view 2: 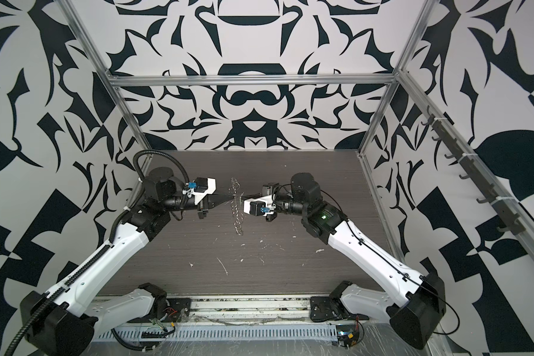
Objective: Remove the keys from the keyring
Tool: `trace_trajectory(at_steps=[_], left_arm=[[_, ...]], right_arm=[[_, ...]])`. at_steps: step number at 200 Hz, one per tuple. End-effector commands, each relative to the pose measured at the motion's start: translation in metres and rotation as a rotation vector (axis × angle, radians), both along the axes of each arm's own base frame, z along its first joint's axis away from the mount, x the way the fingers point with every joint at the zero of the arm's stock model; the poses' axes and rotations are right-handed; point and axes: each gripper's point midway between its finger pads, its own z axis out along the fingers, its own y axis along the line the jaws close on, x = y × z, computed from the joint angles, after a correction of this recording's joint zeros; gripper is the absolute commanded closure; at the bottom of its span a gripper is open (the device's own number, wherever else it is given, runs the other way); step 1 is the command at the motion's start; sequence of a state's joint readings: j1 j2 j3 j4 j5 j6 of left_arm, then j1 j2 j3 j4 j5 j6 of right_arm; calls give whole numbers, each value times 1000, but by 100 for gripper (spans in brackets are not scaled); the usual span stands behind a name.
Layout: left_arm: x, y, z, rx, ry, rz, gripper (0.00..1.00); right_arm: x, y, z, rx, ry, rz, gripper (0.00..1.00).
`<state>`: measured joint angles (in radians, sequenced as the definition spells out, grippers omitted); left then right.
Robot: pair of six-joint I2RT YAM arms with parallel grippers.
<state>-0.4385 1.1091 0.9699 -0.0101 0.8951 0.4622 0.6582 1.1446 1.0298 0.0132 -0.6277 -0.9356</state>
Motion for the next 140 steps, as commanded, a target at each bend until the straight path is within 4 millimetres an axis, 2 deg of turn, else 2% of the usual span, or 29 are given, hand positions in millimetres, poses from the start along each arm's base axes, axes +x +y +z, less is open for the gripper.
trace_trajectory(at_steps=[1, 74, 115, 140], left_arm=[[1, 3, 12, -3, -27, 8, 100], [20, -1, 13, 31, 134, 67, 100], [36, -2, 13, 35, 232, 128, 100], [40, -3, 13, 45, 255, 139, 100]], right_arm=[[0, -9, 18, 4, -130, -35, 100], [17, -15, 21, -84, -468, -163, 100], [17, 0, 11, -184, -691, -191, 100], [24, 2, 12, -209, -841, -247, 100]])
